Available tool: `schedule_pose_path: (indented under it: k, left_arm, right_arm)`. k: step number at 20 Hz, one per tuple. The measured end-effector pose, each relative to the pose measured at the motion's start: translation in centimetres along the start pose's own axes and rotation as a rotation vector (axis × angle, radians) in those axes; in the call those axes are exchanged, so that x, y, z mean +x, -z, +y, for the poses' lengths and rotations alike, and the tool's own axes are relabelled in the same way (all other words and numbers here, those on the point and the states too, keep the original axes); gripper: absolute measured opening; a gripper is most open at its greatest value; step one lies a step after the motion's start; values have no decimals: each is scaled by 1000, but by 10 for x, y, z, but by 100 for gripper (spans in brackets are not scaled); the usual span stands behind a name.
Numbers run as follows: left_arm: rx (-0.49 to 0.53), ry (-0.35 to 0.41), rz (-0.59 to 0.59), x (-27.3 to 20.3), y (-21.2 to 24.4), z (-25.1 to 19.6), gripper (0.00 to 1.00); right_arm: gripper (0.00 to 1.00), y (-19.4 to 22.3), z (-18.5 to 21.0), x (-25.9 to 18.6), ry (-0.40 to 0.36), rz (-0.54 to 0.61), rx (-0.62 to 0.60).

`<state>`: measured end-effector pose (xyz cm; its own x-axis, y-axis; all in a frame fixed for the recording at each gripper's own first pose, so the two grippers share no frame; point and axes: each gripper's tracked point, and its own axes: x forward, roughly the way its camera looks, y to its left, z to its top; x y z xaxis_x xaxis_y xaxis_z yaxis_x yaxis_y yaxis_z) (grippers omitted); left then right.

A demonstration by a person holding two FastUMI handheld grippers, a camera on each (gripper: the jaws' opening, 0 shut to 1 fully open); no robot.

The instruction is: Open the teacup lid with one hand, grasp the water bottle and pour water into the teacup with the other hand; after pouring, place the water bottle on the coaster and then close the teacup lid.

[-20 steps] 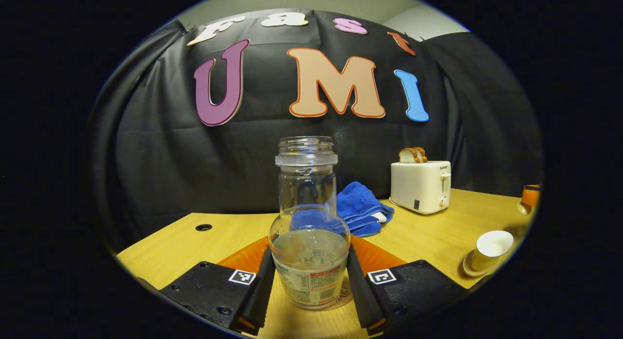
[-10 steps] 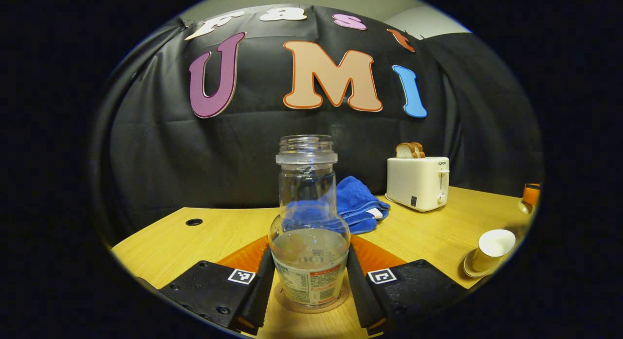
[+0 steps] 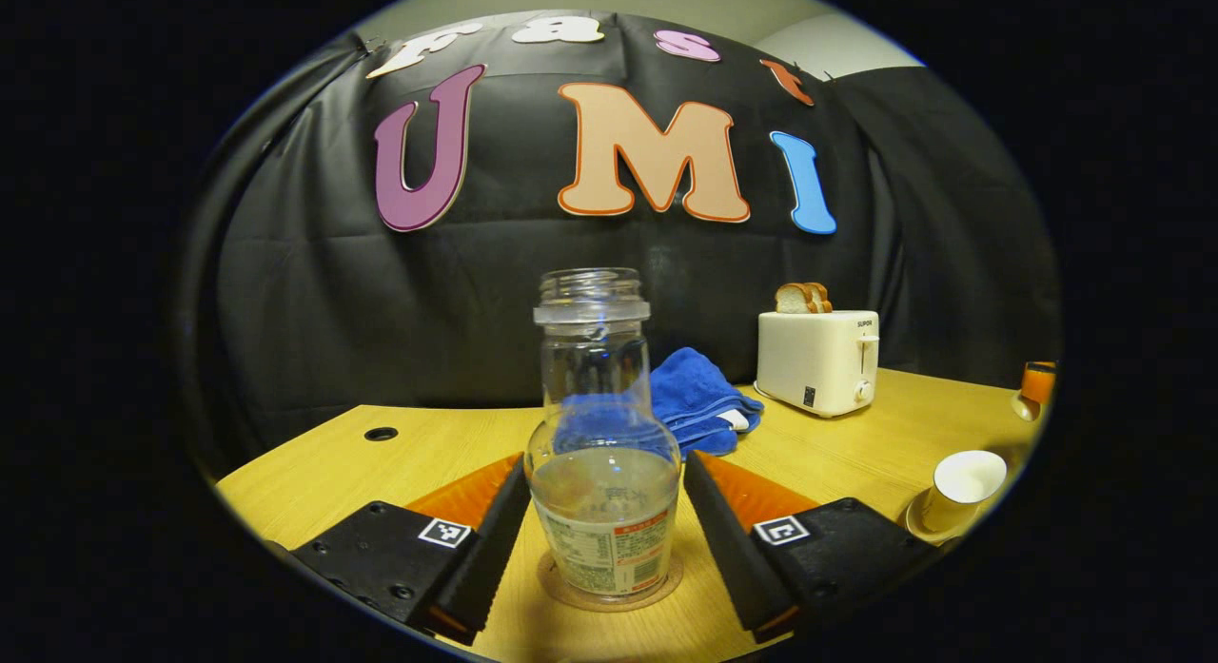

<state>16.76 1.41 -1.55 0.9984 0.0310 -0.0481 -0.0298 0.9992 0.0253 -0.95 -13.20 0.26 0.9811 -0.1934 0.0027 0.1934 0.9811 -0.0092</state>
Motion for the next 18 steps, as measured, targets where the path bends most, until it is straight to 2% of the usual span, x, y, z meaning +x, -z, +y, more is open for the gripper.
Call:
schedule_pose_path:
  k: [2, 7, 11, 12, 13, 18]
  left_arm:
    - [14, -9, -10, -6, -2, 3, 96]
    - [41, -28, -42, -28, -7, 5, 96]
    - [19, -31, -40, -51, -6, 12, 96]
    - [21, -32, -37, -57, -5, 14, 99]
    - [22, -39, -40, -62, -5, 18, 96]
    - [-8, -55, -53, -83, -6, 33, 96]
  right_arm:
    - [32, 0, 1, 0, -4, 1, 0]
    - [32, 0, 3, 0, -25, 0, 0]
    - [33, 0, 7, 0, -56, 1, 1]
    - [32, 0, 12, 0, -69, 1, 1]
    - [32, 0, 18, 1, -87, 4, 2]
    - [32, 2, 66, 5, -204, 8, 6]
